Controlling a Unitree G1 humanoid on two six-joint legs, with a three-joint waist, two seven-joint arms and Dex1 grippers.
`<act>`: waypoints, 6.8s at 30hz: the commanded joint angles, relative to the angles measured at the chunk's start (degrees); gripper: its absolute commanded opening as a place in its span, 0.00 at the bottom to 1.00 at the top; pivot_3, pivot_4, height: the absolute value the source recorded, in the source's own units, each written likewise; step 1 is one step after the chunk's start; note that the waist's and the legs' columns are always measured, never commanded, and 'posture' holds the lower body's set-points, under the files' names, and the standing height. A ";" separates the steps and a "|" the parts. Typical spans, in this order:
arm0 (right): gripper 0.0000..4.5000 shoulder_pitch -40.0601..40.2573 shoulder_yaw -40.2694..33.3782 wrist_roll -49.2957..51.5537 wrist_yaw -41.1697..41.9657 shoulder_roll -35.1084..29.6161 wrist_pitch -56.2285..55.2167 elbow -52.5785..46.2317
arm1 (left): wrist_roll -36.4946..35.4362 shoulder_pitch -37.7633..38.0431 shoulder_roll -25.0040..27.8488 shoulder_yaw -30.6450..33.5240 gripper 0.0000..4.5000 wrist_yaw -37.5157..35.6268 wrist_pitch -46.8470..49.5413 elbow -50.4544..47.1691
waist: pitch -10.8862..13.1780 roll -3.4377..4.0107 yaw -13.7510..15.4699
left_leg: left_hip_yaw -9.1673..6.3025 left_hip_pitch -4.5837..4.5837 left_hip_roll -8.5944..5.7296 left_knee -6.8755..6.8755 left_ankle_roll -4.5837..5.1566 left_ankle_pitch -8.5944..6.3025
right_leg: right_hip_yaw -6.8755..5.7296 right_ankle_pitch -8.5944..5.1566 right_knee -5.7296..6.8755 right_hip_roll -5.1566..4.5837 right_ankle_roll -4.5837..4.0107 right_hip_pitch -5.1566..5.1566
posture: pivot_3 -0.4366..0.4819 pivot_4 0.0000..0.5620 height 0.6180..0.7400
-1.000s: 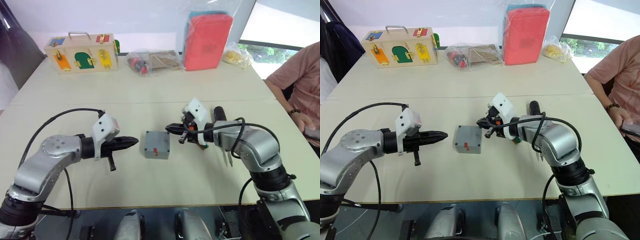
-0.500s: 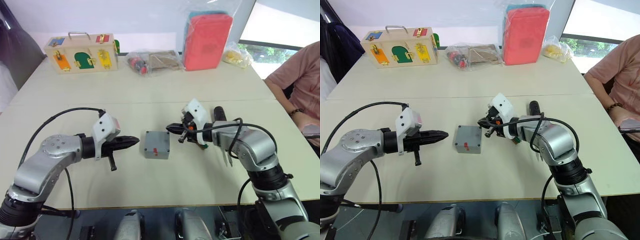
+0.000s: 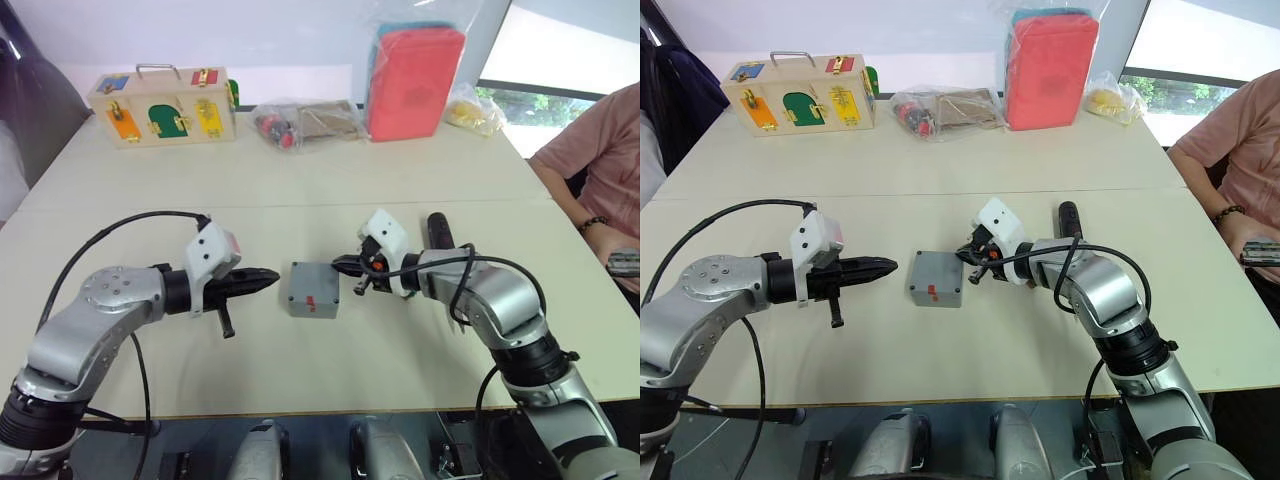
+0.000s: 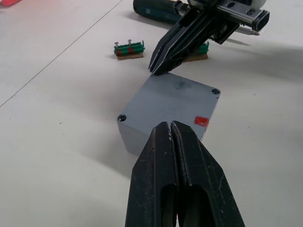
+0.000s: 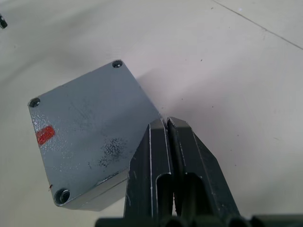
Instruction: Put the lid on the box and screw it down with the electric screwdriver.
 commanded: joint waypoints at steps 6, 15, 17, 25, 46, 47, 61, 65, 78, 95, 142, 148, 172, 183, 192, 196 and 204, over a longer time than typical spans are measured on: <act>0.63 0.64 -0.72 0.05 2.07 -0.26 -1.44 -2.01 | -0.37 -0.47 0.40 1.70 0.00 -0.61 -0.73 -1.11 | 0.00 0.00 0.00 | 0.00 0.00 0.00 0.00 0.00 0.00 | 0.00 0.00 0.00 0.00 0.00 0.00 | 0.48 0.27 0.92; 0.99 -1.93 -14.92 5.45 -0.17 -7.49 10.76 -10.19 | -0.33 -4.26 -1.48 -0.30 0.00 -1.54 -1.14 0.63 | 0.22 0.02 0.20 | 0.00 -0.01 -0.03 0.02 0.00 0.00 | 0.00 0.00 -0.01 -0.04 0.00 0.02 | 0.48 0.27 0.92; 0.99 -3.21 -16.71 6.16 0.85 -12.99 16.26 -10.31 | 0.04 -5.90 -2.34 -1.29 0.00 -2.26 -1.80 1.69 | 0.26 0.06 0.21 | 0.00 -0.01 -0.03 0.02 0.00 0.00 | 0.00 0.00 -0.02 -0.04 0.00 0.02 | 0.48 0.27 0.92; 0.99 -11.65 -7.43 3.64 4.16 -28.22 26.47 3.76 | 2.62 -9.59 -5.87 -4.29 0.00 -3.96 -5.52 5.99 | 0.34 0.07 -0.23 | 0.06 -0.01 -0.02 0.00 0.01 0.00 | 0.02 -0.02 -0.05 0.00 -0.04 -0.01 | 0.48 0.27 0.92; 0.99 -30.03 17.89 -6.86 16.13 -16.87 24.86 44.37 | 5.84 -7.63 -10.97 -4.72 0.00 -0.52 -7.62 4.66 | 0.43 0.11 -0.07 | 0.11 -0.92 -0.06 0.22 -0.06 0.05 | 0.04 0.10 0.13 -0.01 0.08 -0.94 | 0.48 0.27 0.92; 0.92 -30.23 18.79 -7.38 16.93 -16.55 24.43 44.73 | 5.89 -7.40 -10.95 -4.61 0.00 -0.33 -7.62 4.49 | 0.42 0.09 -0.12 | 0.13 -0.90 -0.06 0.22 -0.05 0.05 | 0.06 0.11 0.14 -0.02 0.07 -0.93 | 0.48 0.27 0.92; 0.34 -35.27 13.70 -15.50 17.86 -16.31 8.78 47.96 | 6.68 -8.81 -9.65 -3.88 0.00 -1.14 -8.27 5.94 | 0.46 0.16 -0.40 | 0.13 -0.83 -0.04 0.25 -0.42 0.26 | 0.04 0.25 0.28 0.06 0.03 -0.91 | 0.48 0.27 0.92; 0.34 -34.18 4.37 -11.09 18.44 -17.35 6.66 38.49 | 6.46 -9.45 -8.11 -3.54 0.00 -2.32 -7.62 6.33 | 0.55 0.32 -0.07 | 0.22 -0.95 -0.07 0.18 -0.50 0.30 | 0.05 0.29 0.27 0.06 0.10 -1.04 | 0.48 0.27 0.92; 0.34 -10.79 -24.98 11.15 2.70 12.28 -13.17 -4.34 | 5.89 -11.51 -4.12 -6.00 0.00 -9.82 -6.63 10.81 | 0.52 0.22 0.47 | 0.15 -1.06 -0.09 0.26 -0.68 0.41 | -0.01 0.37 0.33 -0.06 0.20 -1.03 | 0.48 0.27 0.92; 0.34 5.85 -13.04 4.92 -3.02 17.68 -26.17 -8.73 | 12.69 -13.30 -13.56 -14.24 0.00 -8.63 -9.75 21.63 | 0.47 0.14 0.00 | 0.12 -0.93 -0.07 0.24 -0.67 0.41 | -0.02 0.37 0.28 0.06 0.21 -0.93 | 0.48 0.27 0.92; 0.34 15.39 -6.36 -0.10 -8.73 13.13 -19.02 -1.66 | 17.59 -8.32 -13.06 -15.48 0.00 -7.52 -12.32 20.67 | -1.72 0.13 0.03 | 0.01 0.36 -0.06 -0.03 -0.38 0.23 | -0.01 0.16 -0.01 0.07 0.11 0.39 | 0.48 0.27 0.92; 0.34 15.82 -6.32 -0.26 -10.06 12.65 -15.89 -1.04 | 18.15 -8.29 -13.22 -15.46 0.00 -8.06 -12.57 21.17 | -2.18 0.12 0.03 | -0.02 0.48 -0.05 -0.08 -0.33 0.20 | -0.01 0.12 -0.03 0.07 0.05 0.48 | 0.48 0.27 0.92; 0.34 2.32 -18.74 13.85 -11.68 11.35 -13.50 -14.37 | 12.97 -9.01 -12.40 -9.98 0.00 -7.57 -8.97 10.87 | -1.78 0.06 0.04 | -0.06 1.10 0.02 -0.70 0.00 0.00 | -0.01 -0.25 -0.20 -0.05 -0.33 0.87 | 0.48 0.27 0.92; 0.34 -17.79 -31.11 27.74 -17.71 -11.64 24.70 0.77 | 3.43 -13.85 -8.30 -1.23 0.00 -8.46 -3.31 4.01 | -0.45 0.25 0.08 | 0.01 -0.15 -0.04 -0.56 -0.15 0.11 | -0.01 -0.09 -0.08 -0.16 -0.14 -0.34 | 0.48 0.27 0.92; 0.34 -24.24 -13.32 25.53 -9.62 -29.32 39.53 19.14 | -1.68 -10.61 -2.10 2.12 0.00 -11.79 -1.84 0.15 | 0.01 0.55 -0.20 | 0.08 -0.81 -0.07 -0.54 -0.14 0.11 | 0.03 -0.09 -0.05 0.01 -0.13 -1.07 | 0.48 0.27 0.92; 0.34 -25.28 -6.22 20.72 -8.32 -28.15 38.88 26.74 | -2.72 -8.60 -1.34 2.49 0.00 -11.13 -2.04 -1.23 | 0.15 0.51 -0.33 | 0.14 -0.82 -0.06 -0.51 -0.14 0.11 | 0.04 -0.08 -0.05 0.06 -0.13 -1.09 | 0.48 0.27 0.92; 0.34 -26.28 3.70 8.79 -3.27 -23.13 29.67 40.96 | -2.89 -6.15 -1.84 2.99 0.00 -4.88 -0.22 -5.10 | 0.32 0.51 0.00 | 0.16 -1.00 -0.07 0.00 -0.14 0.11 | 0.03 -0.01 0.09 0.06 -0.02 -1.07 | 0.48 0.27 0.92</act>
